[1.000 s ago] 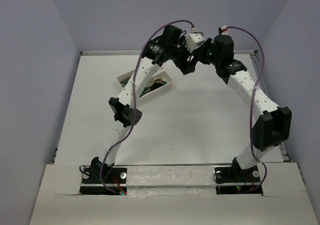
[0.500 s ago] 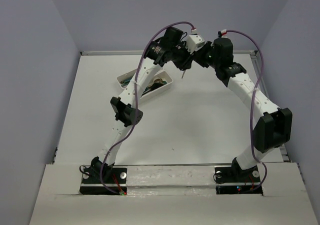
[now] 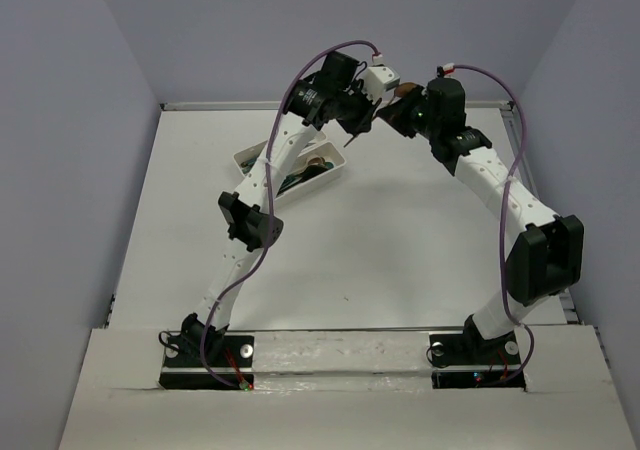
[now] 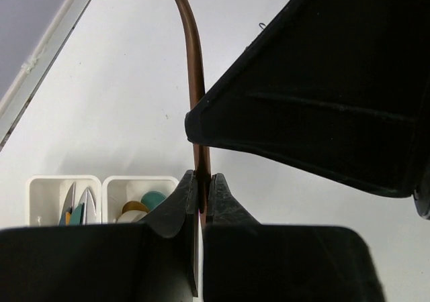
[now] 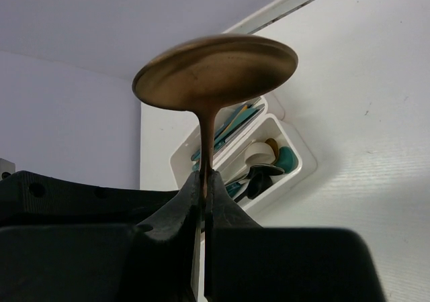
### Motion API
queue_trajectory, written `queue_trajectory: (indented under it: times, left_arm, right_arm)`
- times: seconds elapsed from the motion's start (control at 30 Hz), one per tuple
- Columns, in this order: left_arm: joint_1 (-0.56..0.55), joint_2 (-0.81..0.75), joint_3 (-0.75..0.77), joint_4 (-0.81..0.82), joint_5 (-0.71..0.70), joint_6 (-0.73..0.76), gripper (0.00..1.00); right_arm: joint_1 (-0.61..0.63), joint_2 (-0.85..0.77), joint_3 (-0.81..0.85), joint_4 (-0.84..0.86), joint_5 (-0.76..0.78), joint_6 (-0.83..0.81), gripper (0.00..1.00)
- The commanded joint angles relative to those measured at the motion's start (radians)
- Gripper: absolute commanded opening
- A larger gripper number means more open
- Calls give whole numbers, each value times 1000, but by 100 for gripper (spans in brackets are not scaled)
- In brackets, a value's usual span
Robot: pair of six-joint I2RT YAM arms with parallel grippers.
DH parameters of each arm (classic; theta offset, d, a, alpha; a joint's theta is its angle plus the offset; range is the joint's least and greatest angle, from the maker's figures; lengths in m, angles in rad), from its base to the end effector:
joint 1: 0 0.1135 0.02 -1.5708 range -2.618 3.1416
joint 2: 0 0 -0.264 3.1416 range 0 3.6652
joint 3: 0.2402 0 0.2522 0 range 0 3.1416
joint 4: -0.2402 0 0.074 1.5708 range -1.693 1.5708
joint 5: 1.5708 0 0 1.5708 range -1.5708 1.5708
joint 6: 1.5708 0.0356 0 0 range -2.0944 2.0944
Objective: Sort the eating utensils into containers
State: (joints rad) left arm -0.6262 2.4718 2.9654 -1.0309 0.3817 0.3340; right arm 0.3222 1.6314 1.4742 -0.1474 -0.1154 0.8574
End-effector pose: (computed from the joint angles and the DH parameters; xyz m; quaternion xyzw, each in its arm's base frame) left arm 0.4024 -0.3074 0.3915 0.4774 0.7138 -0.2338 0.4559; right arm 0.3702 0.1279 0.3651 0.1799 0.7852 0.3672 0.4650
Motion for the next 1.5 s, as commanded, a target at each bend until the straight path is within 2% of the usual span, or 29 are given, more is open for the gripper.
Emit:
queue_trajectory:
  times: [0.0,0.03,0.07,0.1,0.2,0.23,0.43,0.57,0.77,0.87,0.9,0.97,1.0,1.1,1.3,1.47]
  left_arm:
    - [-30,-13,3,0,10,13,0]
    - [-24,-8,1,2,-25,11,0]
    - [-17,-10,1,2,-36,10,0]
    - [-7,-10,4,-1,-43,13,0]
    - [32,-1,29,-18,-99,26,0]
    - [45,-1,27,-24,-101,27,0]
    - [91,-31,26,-101,-72,53,0]
    - [80,-164,-54,-98,-44,33,0]
    - [111,-341,-399,-55,-1,23,0]
    - [147,-443,-632,87,-55,28,0]
    - [146,-479,-775,188,-84,48,0]
    - [146,-584,-935,300,-141,117,0]
    - [146,-615,-1073,392,-154,141,0]
    - [155,-675,-1248,494,-182,232,0]
    - [249,-685,-1422,698,-190,379,0]
    - [249,-637,-1487,793,-210,433,0]
  right_arm:
    - [12,18,-5,88,-52,-20,0]
    - [12,24,0,82,-73,-30,9]
    - [12,28,3,77,-84,-40,25]
    - [12,36,11,69,-95,-49,49]
    - [12,35,11,16,-105,-103,66]
    - [12,30,8,8,-109,-121,69]
    - [12,-30,-20,-29,-112,-231,72]
    - [12,-79,-52,-35,-105,-282,73]
    - [12,-134,-107,-37,-80,-302,73]
    - [12,-154,-121,-49,-69,-320,73]
    - [12,-159,-123,-55,-67,-325,73]
    - [12,-169,-127,-66,-60,-336,73]
    - [12,-174,-130,-70,-55,-337,73]
    - [12,-191,-152,-70,-35,-343,73]
    - [12,-211,-187,-75,-35,-345,73]
    - [12,-228,-212,-90,-23,-348,73]
